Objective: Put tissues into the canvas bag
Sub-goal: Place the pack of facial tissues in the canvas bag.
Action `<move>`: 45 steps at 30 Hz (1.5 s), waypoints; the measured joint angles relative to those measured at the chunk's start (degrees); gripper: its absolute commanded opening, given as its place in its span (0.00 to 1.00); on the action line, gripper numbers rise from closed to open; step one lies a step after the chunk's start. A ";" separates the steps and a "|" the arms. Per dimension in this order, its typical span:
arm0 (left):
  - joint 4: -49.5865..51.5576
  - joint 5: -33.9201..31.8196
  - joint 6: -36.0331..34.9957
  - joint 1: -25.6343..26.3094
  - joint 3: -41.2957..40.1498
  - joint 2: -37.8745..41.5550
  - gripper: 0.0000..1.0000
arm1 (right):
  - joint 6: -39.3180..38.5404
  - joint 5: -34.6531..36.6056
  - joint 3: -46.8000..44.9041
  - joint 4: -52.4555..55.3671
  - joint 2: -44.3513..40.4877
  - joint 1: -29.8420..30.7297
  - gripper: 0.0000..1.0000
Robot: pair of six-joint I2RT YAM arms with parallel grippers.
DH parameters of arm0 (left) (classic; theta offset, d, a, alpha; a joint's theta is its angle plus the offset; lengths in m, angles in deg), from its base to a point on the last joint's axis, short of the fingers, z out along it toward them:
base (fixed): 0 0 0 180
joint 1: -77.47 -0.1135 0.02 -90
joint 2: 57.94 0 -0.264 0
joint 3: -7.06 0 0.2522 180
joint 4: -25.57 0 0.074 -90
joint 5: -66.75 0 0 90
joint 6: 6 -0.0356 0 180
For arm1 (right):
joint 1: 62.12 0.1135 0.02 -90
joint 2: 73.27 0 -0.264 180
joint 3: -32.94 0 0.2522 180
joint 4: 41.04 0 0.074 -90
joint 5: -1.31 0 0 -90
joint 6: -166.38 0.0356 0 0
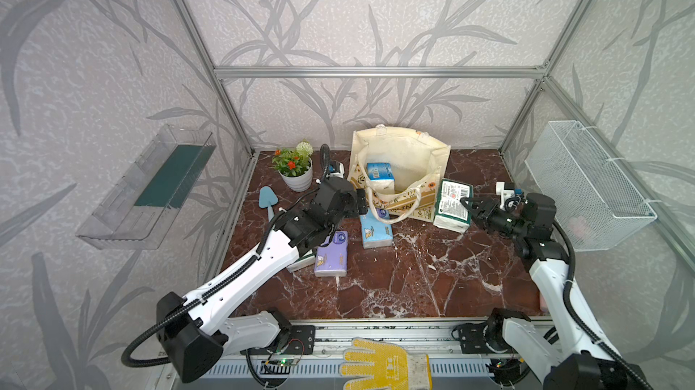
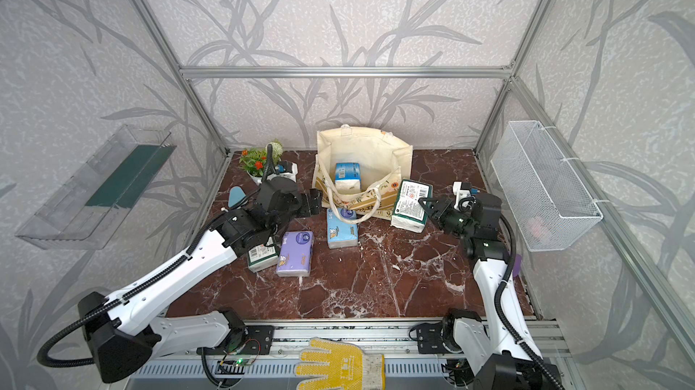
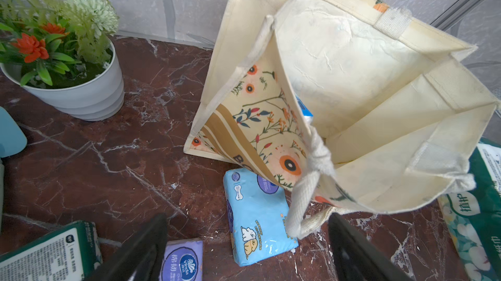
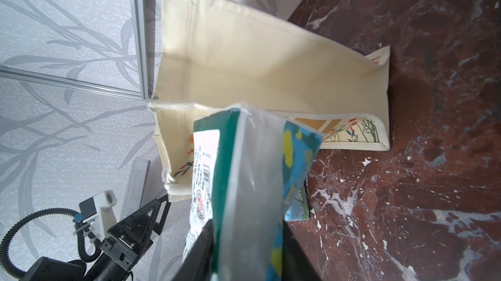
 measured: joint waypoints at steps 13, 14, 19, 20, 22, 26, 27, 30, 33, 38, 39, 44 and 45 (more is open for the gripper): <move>3.45 8.74 -7.13 -10.43 18.73 -10.47 0.90 | 4.81 0.52 19.26 1.79 9.70 1.18 0.35; 3.58 9.66 -7.56 -11.23 20.02 -11.45 0.90 | 4.76 1.18 21.46 2.03 10.75 2.12 0.35; 4.92 13.75 -10.49 -14.23 26.47 -16.87 0.87 | 4.31 4.42 33.29 3.04 17.64 9.92 0.35; 5.46 14.25 -11.32 -14.51 27.91 -18.10 0.87 | 4.07 4.83 35.85 3.26 19.50 11.56 0.35; 6.27 15.19 -12.98 -14.69 30.21 -20.24 0.86 | 3.39 5.62 40.65 3.96 23.39 14.53 0.34; 7.04 16.70 -16.17 -14.67 32.79 -22.95 0.85 | 1.38 8.72 49.16 6.27 31.80 19.98 0.33; 7.23 17.05 -16.87 -14.67 33.40 -23.52 0.85 | 0.76 9.66 50.97 7.04 33.86 21.14 0.33; 8.11 17.64 -18.67 -14.67 35.93 -25.66 0.83 | -0.72 12.04 56.54 9.31 40.19 23.91 0.31; 8.83 18.49 -20.02 -14.67 38.62 -28.15 0.80 | -1.66 13.62 61.07 10.40 46.12 25.99 0.31; 11.02 19.30 -21.86 -14.67 42.36 -32.44 0.71 | -3.43 16.13 66.03 13.55 53.35 28.46 0.30; 11.89 19.56 -22.16 -14.67 43.23 -33.29 0.68 | -3.76 16.70 66.38 14.27 54.16 28.76 0.30; 15.26 21.35 -23.58 -14.67 47.21 -36.65 0.55 | -4.46 18.99 66.45 16.02 55.34 29.35 0.31; 15.80 21.75 -23.78 -14.67 47.45 -36.94 0.53 | -4.48 19.43 66.45 16.13 55.34 29.35 0.31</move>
